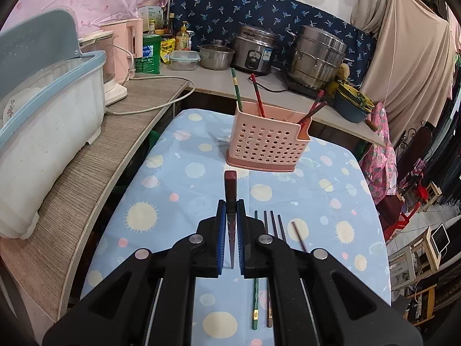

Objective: Organize utensils
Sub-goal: 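Lift both held chopsticks and carry them over the pink basket, then lower the chopsticks into the pink basket and open both tools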

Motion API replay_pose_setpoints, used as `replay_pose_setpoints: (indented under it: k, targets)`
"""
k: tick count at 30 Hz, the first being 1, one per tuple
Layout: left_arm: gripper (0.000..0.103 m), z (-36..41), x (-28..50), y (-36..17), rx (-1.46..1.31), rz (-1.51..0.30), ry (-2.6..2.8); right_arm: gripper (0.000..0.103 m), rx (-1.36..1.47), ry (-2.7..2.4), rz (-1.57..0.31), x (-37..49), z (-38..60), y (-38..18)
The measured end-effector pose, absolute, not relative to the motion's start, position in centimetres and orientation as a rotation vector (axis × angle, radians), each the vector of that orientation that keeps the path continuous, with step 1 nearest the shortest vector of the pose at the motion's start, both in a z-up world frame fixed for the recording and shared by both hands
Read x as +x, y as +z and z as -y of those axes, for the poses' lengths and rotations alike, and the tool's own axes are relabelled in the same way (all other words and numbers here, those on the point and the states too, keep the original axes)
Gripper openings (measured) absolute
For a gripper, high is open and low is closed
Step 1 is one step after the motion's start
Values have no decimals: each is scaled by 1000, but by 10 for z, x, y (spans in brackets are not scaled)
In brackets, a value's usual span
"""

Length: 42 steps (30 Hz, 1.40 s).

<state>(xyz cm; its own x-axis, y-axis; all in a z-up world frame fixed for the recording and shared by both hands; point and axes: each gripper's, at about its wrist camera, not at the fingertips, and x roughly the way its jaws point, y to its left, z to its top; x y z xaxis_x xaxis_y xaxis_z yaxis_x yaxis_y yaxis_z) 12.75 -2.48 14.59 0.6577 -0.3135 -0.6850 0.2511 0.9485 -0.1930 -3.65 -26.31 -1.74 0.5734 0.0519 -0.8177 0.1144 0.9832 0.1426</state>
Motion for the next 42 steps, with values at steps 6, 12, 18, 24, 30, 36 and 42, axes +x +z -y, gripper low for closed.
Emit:
replay_pose_setpoints:
  k: [6,12,18,24,30,36,42]
  targets:
    - [7,23,132,153,-91,-775,-318,7,186,-28,-869,-28,264,31]
    - [7,25,147,167,-97,-748,-318,7,193,-37,-692,4,278,107]
    - [7,32,175,183,-124,-726,-321,7,216,-41,-563,56,291,157]
    - [7,43,206,213,-149,-675,-334,7,232,-21,-491,107,291,191]
    - [7,54,241,254,-189,-594,-338,7,256,-11,-368,149,295,242]
    - [7,62,273,288,-230,-500,-335,7,308,-22,-256,192,310,283]
    - [7,74,308,269,-225,-525,-311,7,322,-40,-265,238,318,270]
